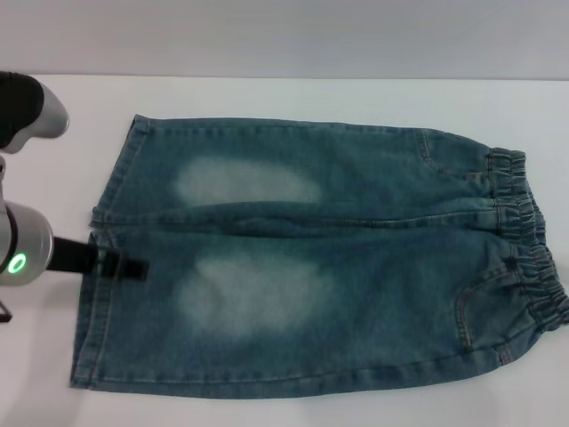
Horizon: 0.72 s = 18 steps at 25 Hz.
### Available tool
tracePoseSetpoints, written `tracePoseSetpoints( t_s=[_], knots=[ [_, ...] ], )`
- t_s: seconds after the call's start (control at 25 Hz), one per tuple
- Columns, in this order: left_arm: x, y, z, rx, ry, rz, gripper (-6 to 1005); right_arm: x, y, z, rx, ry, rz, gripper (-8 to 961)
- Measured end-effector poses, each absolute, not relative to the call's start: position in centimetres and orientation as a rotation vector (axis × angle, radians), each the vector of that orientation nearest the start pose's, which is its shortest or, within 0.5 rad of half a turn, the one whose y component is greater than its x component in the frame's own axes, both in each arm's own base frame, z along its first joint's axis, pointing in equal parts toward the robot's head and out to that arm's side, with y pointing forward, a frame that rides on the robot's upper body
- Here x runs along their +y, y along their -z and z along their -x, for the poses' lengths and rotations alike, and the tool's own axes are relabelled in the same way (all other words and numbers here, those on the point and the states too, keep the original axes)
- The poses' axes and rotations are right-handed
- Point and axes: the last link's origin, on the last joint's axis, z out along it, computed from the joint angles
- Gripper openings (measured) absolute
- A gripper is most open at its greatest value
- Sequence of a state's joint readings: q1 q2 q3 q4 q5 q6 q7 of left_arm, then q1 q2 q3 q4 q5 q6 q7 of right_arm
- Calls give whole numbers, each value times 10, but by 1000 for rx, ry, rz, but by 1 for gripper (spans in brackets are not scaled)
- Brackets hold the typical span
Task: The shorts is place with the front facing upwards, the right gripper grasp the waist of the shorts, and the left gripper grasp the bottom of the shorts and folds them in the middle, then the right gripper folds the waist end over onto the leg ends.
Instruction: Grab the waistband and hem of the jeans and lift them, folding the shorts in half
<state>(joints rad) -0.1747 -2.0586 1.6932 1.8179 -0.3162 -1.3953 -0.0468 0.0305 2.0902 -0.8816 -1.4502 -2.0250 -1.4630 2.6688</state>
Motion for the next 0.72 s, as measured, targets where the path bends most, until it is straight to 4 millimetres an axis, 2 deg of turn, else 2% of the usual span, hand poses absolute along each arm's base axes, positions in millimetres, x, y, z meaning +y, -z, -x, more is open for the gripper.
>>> tracePoseSetpoints(
  t_s=[0.36, 0.52, 0.72],
  knots=[
    [279, -18, 215, -1367, -486, 1967, 727, 247, -98, -335, 1814, -569, 1821, 632],
    [274, -10, 221, -1417, -536, 1953, 723, 245, -98, -342, 1827, -577, 1801, 632],
    [271, 3, 224, -1450, -578, 1954, 719, 247, -96, -343, 1827, -578, 1809, 631]
  ],
)
